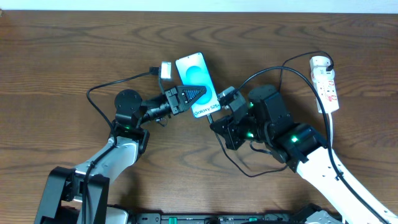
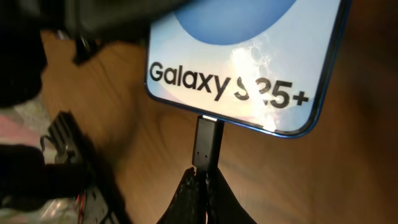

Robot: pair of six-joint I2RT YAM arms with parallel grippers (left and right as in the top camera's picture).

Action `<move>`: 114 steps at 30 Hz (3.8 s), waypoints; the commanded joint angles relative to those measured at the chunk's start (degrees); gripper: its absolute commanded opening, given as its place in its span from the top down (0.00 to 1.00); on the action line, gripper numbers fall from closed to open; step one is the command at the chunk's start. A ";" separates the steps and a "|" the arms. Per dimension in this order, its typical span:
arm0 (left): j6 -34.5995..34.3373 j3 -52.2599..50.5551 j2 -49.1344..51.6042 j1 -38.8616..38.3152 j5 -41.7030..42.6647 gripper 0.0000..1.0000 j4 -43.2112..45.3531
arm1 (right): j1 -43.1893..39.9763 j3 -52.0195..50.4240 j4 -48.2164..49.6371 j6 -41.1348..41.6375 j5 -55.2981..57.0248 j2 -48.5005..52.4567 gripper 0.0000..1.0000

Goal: Plug charger to phone and switch on socket

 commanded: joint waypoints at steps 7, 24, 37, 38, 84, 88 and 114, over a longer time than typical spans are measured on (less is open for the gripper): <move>1.44 -0.37 -0.44 -1.92 9.97 0.93 -0.11 | -0.20 2.29 1.49 -0.37 8.68 -0.48 0.99; 4.22 -0.37 -0.44 -1.92 7.67 0.93 -0.13 | -0.90 2.32 -3.67 -1.42 8.63 -4.39 0.99; 4.20 -0.37 -0.44 -1.92 7.65 0.93 -0.13 | -0.92 2.32 -5.05 -1.44 8.66 -4.42 0.71; 4.20 -0.37 -0.44 -1.92 7.67 0.92 -0.13 | -0.94 2.32 -5.62 -1.44 8.70 -4.42 0.68; -3.30 -0.37 -0.44 -4.31 -1.16 0.92 -0.09 | 1.70 2.38 -1.38 0.09 8.00 -1.90 0.99; -2.82 -0.37 -0.44 -4.63 -0.50 0.93 -0.09 | 1.55 3.39 -1.29 0.07 7.93 -3.78 0.99; 22.91 9.31 -0.39 -10.08 -10.23 0.93 -41.16 | -0.81 3.41 -12.66 0.79 34.14 -27.39 0.33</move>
